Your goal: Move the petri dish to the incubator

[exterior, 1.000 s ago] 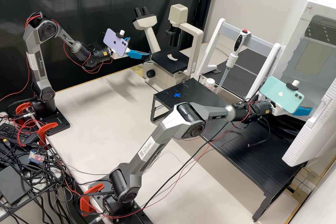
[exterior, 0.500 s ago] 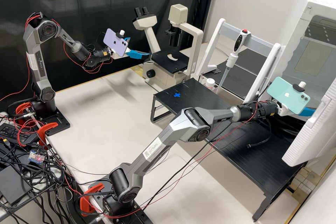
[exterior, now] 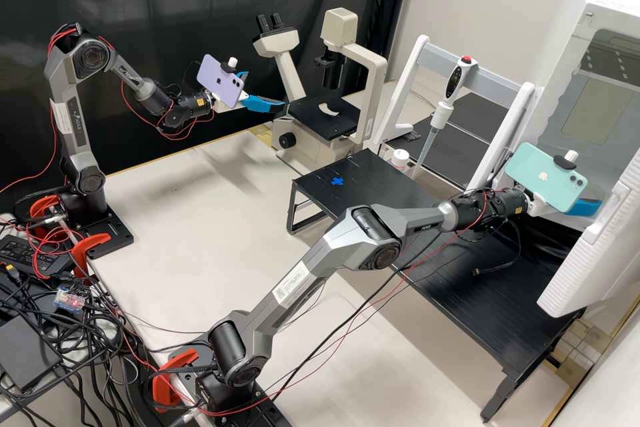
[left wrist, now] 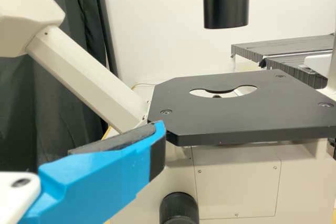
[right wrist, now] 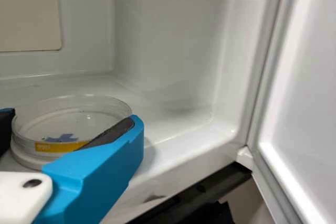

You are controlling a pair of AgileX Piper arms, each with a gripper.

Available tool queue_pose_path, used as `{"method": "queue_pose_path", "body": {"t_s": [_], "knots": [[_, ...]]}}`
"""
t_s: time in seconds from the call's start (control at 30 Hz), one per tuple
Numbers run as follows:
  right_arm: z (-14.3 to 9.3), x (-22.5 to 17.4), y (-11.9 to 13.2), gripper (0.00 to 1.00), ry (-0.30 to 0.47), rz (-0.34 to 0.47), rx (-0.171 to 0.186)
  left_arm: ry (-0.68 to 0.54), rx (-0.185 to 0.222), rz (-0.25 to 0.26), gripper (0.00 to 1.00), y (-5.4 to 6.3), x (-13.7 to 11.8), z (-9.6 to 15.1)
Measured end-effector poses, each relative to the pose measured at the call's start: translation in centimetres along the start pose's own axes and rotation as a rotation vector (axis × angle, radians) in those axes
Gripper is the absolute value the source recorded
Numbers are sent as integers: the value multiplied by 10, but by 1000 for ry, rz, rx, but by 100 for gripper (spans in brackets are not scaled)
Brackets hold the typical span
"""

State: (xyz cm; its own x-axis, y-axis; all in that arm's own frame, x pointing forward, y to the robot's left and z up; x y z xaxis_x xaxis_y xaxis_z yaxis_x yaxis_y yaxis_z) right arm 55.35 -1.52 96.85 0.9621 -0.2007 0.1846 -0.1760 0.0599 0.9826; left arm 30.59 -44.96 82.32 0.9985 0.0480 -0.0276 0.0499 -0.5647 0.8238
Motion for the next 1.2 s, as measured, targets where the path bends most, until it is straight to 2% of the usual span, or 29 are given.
{"method": "queue_pose_path", "body": {"t_s": [0.1,0.13,0.23,0.43,0.47,0.6,0.7,0.77,0.8,0.83,0.87,0.97,1.03,1.07,1.2], "knots": [[-1,1,-1,0,5,-4,-4,0,0,0,100,0,0,0],[-2,2,-2,100,5,-8,-3,0,0,0,100,0,0,0],[-2,3,-2,100,6,-6,2,0,0,0,100,0,0,0],[5,5,-5,100,-35,-1,-18,0,0,0,100,0,0,0],[6,5,-5,100,-43,1,-7,0,0,0,100,0,0,0],[8,4,-7,100,-54,-4,-14,0,0,0,100,0,0,0],[12,4,-12,100,-63,-16,3,0,0,0,100,0,0,0],[13,2,-13,100,-54,-12,-16,0,0,0,100,0,0,0],[11,-1,-12,100,-45,-6,-6,0,0,0,100,0,0,0],[11,-3,-12,100,-37,-3,-18,0,0,0,100,0,0,0],[9,-5,-10,100,-25,0,-6,0,0,0,100,0,0,0],[11,-15,-10,100,2,-2,-15,0,0,0,100,0,0,0],[12,-25,-7,100,15,-7,0,0,0,0,100,0,0,0],[15,-31,-9,100,12,-19,-5,0,0,0,100,0,0,0],[21,-52,2,100,17,-9,28,0,0,0,100,0,0,0]]}}
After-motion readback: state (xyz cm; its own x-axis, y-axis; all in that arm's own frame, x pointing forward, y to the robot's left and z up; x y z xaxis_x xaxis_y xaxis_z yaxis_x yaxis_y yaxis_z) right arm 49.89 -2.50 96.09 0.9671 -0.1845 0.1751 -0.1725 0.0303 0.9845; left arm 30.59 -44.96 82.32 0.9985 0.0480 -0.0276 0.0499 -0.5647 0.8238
